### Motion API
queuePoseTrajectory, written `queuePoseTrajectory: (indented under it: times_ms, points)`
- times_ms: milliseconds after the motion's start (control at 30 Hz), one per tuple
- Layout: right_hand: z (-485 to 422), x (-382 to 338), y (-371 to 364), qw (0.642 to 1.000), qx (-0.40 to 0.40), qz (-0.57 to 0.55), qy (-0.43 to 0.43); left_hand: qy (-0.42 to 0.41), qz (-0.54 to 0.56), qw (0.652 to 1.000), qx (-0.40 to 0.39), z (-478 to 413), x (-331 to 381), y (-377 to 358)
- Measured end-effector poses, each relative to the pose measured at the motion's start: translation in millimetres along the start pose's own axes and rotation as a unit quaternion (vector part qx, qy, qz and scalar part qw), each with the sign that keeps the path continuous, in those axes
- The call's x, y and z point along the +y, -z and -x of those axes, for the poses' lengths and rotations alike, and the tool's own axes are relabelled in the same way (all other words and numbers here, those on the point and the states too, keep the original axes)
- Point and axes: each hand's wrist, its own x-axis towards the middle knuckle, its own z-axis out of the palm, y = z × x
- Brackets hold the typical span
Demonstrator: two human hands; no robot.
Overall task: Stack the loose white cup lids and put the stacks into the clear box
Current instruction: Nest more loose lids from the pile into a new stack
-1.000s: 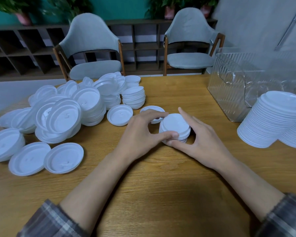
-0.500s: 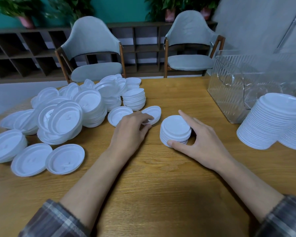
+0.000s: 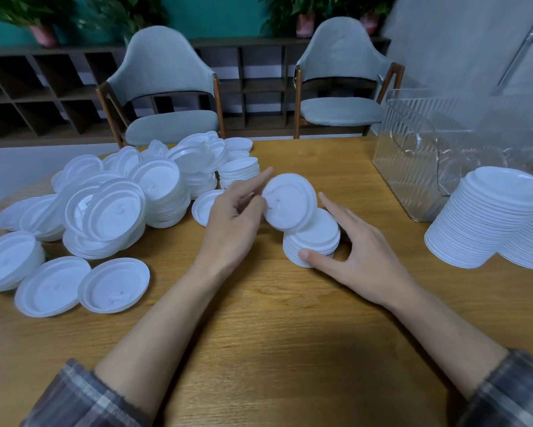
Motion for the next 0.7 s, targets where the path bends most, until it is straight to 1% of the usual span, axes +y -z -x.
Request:
queuePoseTrajectory:
  times_ms: [67, 200, 300, 400, 533, 600, 667, 700]
  points:
    - [0.3, -0.4, 0.8, 1.0, -0.013, -0.016, 0.004, -0.004, 0.013, 1.0, -0.022, 0.6, -2.8, -2.2]
    - [1.7, -3.5, 0.1, 0.999, -0.035, -0.019, 0.021, -0.02, 0.0, 0.999, -0.046, 4.1, -6.2, -7.7]
    - [1.3, -3.8, -2.7, 0.999, -0.027, 0.001, 0.046, -0.037, -0.049, 0.997, -0.045, 10.7, -6.3, -13.5]
    - [1.1, -2.9, -3.6, 0.999, -0.024, 0.004, 0.049, -0.05, -0.102, 0.992, -0.047, 15.1, -5.6, -17.4]
    - [1.1, -3.7, -2.9, 0.999, -0.022, -0.009, 0.046, -0.075, -0.2, 0.975, -0.054, 20.0, -3.6, -18.7]
    - [0.8, -4.7, -2.2, 0.999, -0.027, -0.017, 0.043, -0.1, -0.201, 0.972, -0.069, 19.7, -0.3, -16.1]
    - [0.9, -5.0, -1.7, 0.998, -0.034, -0.021, 0.044, -0.118, -0.168, 0.972, -0.113, 17.3, 4.2, -9.8]
    - [1.2, -5.0, -1.5, 0.998, -0.036, -0.022, 0.044, -0.113, -0.146, 0.973, -0.141, 16.1, 5.8, -6.3]
